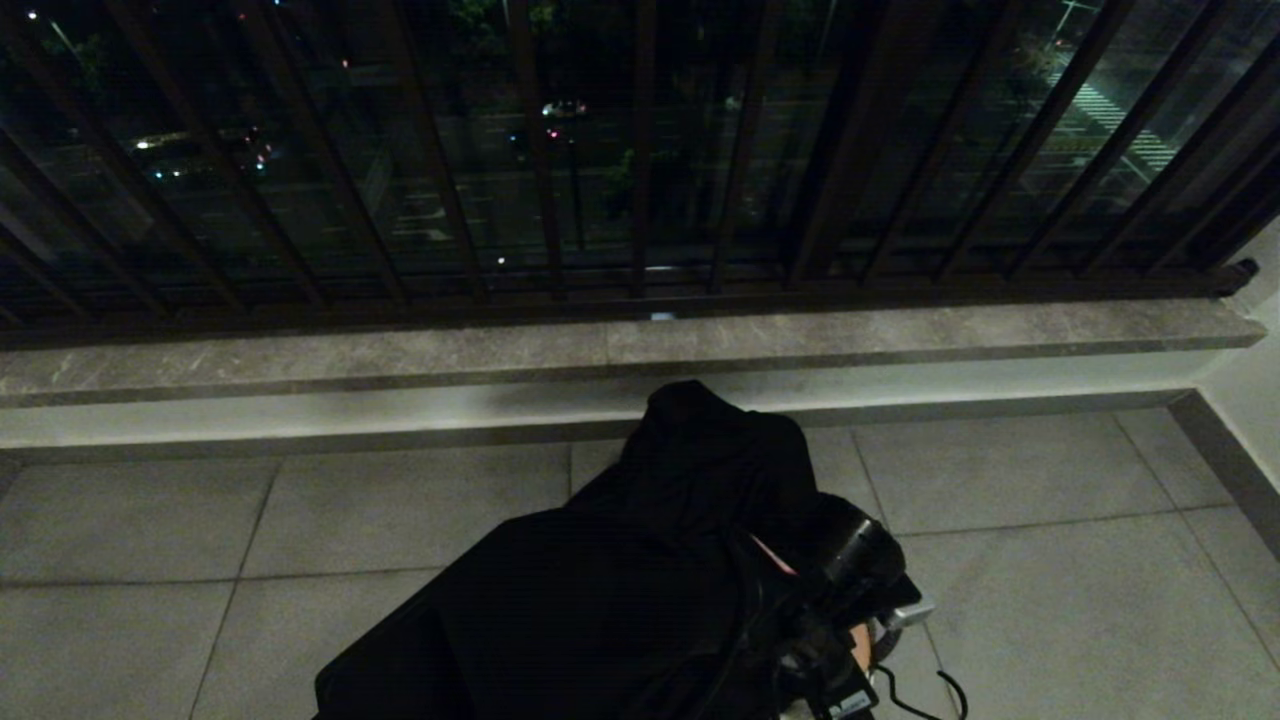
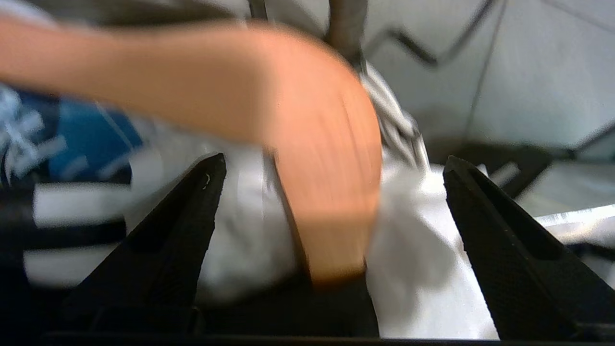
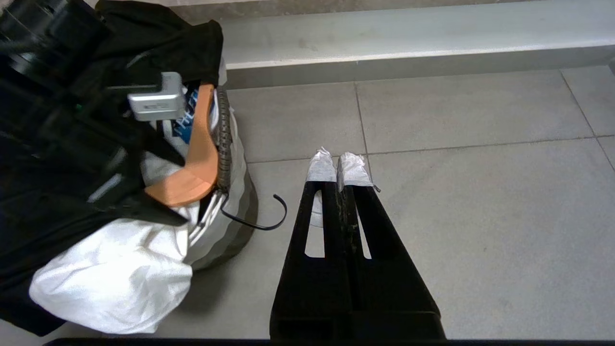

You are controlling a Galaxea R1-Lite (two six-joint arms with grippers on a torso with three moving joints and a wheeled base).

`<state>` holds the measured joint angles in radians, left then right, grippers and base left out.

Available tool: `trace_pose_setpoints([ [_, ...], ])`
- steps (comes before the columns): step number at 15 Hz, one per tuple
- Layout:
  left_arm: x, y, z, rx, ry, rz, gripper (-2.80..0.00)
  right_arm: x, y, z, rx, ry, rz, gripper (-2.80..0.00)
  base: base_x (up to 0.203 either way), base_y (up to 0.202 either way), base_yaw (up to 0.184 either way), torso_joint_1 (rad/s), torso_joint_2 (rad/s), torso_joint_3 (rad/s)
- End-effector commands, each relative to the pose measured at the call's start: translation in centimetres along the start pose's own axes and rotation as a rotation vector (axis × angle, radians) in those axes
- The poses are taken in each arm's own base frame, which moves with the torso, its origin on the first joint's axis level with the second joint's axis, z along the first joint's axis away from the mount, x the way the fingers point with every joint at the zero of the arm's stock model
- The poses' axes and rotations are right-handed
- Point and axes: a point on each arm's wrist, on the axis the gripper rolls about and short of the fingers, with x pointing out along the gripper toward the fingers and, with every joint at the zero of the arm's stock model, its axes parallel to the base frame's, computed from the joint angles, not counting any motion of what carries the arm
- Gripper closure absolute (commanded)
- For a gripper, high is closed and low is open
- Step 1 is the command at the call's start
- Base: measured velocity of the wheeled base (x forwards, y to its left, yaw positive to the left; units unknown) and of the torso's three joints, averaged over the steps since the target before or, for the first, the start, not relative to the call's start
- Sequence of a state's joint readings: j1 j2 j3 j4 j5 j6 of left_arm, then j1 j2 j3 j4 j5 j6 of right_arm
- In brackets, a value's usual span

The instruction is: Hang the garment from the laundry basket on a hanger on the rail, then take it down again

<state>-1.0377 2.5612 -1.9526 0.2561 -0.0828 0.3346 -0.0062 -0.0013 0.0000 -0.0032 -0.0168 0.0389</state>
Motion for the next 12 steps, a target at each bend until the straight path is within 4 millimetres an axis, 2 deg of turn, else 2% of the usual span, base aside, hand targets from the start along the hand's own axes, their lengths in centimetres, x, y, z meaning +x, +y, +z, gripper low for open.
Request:
trace_pose_setpoints([
  [1, 1.24, -0.04, -0.55, 0.016, -0.004, 0.004, -2.8, 0.0, 0.0, 0.0, 0.001, 0.0, 0.0, 0.0, 0.0, 0.0, 0.0, 0.0, 0.0, 0.0],
  [7, 1.47, 0.08, -0.77, 0.019, 0.001, 0.009, -2.8, 0.0, 0.0, 0.0, 0.001, 0.0, 0.0, 0.0, 0.0, 0.0, 0.0, 0.0, 0.0, 0.0],
  [8, 1.51, 0.09, -0.75, 0.02, -0.001, 0.01, -2.31, 0.0, 0.0, 0.0, 0.0, 0.0, 0.0, 0.0, 0.0, 0.0, 0.0, 0.0, 0.0, 0.0],
  [9, 1.45, 0.1, -0.69, 0.021, -0.004, 0.011, 0.0, 0.0, 0.0, 0.0, 0.001, 0.0, 0.0, 0.0, 0.0, 0.0, 0.0, 0.0, 0.0, 0.0],
  [12, 1.52, 0.09, -0.74, 0.02, -0.003, 0.01, 0.0, 0.0, 0.0, 0.0, 0.001, 0.0, 0.0, 0.0, 0.0, 0.0, 0.0, 0.0, 0.0, 0.0],
])
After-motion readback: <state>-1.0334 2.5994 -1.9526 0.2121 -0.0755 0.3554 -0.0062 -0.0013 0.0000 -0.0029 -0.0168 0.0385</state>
